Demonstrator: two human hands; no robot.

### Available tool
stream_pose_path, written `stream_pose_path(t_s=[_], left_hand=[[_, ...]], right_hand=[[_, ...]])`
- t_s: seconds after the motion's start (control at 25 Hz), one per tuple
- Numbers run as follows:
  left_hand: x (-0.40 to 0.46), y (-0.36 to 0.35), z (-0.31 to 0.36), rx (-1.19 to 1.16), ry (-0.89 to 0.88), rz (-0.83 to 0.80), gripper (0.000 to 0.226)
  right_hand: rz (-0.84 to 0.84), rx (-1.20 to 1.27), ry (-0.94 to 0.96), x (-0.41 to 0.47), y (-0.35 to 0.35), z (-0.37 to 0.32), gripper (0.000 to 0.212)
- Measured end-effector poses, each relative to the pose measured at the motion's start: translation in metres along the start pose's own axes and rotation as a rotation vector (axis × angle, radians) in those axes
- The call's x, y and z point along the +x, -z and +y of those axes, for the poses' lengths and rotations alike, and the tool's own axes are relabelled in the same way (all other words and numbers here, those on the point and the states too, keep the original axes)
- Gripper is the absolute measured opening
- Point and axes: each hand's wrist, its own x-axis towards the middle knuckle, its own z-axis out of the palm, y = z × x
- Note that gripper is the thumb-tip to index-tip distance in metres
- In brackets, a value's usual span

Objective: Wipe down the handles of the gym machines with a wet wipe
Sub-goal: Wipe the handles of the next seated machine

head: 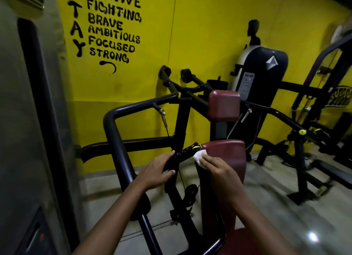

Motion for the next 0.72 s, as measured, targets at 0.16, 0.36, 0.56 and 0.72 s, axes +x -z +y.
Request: stream_pose_path(t_s=[0.16,0.36,0.56,0.72], left_hand=[[0.001,-0.005,-0.007,0.055,-0.018,0.053,0.062],[0.001,-0.004,-0.009,0.108,-0.017,0.070,0.059],[0.001,-0.003,-0.011,0.093,-0.028,0.060,0.059],[-0.001,-0.003,-0.011,0.108,-0.028,0.064,0.058]], right_hand=[[0.059,-0.039,-0.069,0.014,-0.006,-0.008,0.048],[0.059,-0.095,0.032,-0.012,-0.009,0.002,0.045],[0.043,-0.162,0.036,-0.002,-0.017,-0.011,0.051],[0.082,-0.193,0.129,-0.025,-0.008,-0.006,0.040]])
